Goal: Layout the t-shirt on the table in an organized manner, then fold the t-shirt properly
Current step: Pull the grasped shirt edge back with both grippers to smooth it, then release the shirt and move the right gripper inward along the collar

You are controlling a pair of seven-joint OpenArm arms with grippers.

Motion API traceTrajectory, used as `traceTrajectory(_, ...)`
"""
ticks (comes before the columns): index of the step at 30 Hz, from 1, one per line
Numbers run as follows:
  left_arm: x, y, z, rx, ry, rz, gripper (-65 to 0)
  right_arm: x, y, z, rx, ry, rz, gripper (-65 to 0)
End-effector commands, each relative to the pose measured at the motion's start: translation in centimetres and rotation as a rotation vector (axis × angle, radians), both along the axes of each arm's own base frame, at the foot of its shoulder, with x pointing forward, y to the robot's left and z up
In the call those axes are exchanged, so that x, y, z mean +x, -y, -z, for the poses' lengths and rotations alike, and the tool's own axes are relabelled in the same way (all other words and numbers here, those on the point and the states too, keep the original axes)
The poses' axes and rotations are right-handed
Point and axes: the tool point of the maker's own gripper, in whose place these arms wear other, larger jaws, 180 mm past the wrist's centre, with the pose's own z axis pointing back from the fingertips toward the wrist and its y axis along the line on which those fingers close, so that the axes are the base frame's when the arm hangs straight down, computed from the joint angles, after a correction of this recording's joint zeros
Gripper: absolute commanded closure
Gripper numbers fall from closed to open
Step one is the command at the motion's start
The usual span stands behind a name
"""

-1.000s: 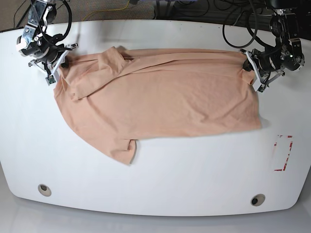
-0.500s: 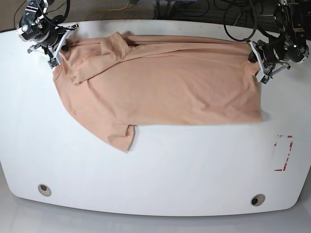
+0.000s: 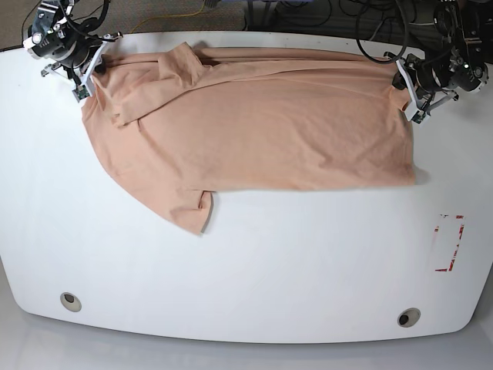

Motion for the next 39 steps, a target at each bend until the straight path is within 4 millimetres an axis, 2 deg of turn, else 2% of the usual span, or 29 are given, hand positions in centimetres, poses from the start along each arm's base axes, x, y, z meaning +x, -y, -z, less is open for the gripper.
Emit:
traceTrajectory(1,0.4,-0.8,-0.7,0.036,0.015,0.009,-6.8,0.3,1.0,-0.8,-0.041,0.013,0.001,-13.8)
traceTrajectory(6,0.5,-0.8,-0.7,0.035,0.017,0.008,-21.9,0.4,1.1,-0.8,-0.045,0.016,0.000,-39.2)
traceTrajectory(8,0.5,-0.8,-0.7,0.035,0.017,0.008,-27.4,0.4,1.0,-0.8,-0.042,0.017,0.000,-46.5)
traceTrajectory(9,0.5,-0.8,-0.7,0.035,0.017,0.008,-32.8,0.5,1.0,-0.9,-0.044,0.020,0.000,-52.0)
traceTrajectory(12,0.6,-0.8,-0.8,0.034,0.021,0.008,-40.8,0.7,1.3,-1.5,-0.057,0.036,0.002,-58.7)
traceTrajectory(18,1.5,0.2,-2.0,0.014,0.070,0.029,-41.9,1.1,1.9,-3.8,-0.094,0.109,0.042,-59.8)
traceTrajectory(23,2.3,1.0,-3.5,-0.048,0.127,0.021,-41.9,1.4,2.2,-4.7,-0.075,0.151,0.072,-59.3)
traceTrajectory(32,3.8,0.1,-6.3,-0.150,0.228,-0.058,-41.3,2.7,-1.6,-5.4,0.150,0.239,0.069,-59.1)
traceTrajectory(39,5.2,-0.6,-7.9,-0.171,0.294,-0.084,-40.3,2.4,-4.8,-5.0,0.283,0.194,0.029,-59.1)
